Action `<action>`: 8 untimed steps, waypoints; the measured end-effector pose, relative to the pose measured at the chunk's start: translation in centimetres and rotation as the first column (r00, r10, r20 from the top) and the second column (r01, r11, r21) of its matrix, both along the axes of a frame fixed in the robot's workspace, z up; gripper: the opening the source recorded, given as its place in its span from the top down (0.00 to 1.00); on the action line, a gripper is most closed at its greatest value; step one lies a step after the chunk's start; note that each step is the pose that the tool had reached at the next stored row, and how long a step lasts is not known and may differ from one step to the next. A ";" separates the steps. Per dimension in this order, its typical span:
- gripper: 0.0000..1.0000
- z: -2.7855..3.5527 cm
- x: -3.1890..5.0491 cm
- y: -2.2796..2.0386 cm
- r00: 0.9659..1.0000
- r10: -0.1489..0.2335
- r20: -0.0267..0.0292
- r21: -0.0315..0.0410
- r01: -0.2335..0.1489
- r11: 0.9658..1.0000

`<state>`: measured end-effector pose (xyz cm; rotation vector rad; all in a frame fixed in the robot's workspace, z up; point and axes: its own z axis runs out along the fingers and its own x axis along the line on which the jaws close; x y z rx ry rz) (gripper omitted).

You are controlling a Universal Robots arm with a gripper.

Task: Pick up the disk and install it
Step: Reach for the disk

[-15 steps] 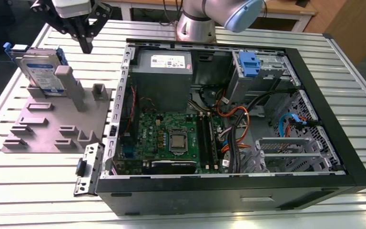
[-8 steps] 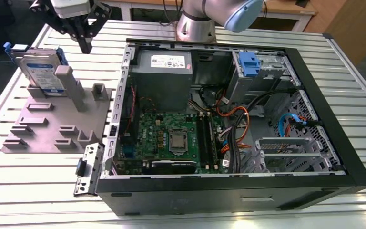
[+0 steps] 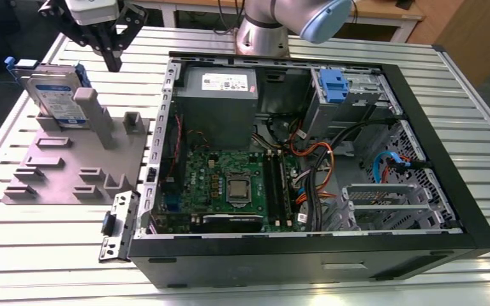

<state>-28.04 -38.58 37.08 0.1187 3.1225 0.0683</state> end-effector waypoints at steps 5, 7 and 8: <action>0.89 -0.03 -0.04 0.00 1.000 0.000 0.000 0.000 0.000 1.000; 0.89 -0.05 -0.05 0.00 1.000 0.000 0.000 0.000 0.000 1.000; 0.89 -0.07 -0.12 0.00 1.000 0.000 0.000 0.001 0.000 1.000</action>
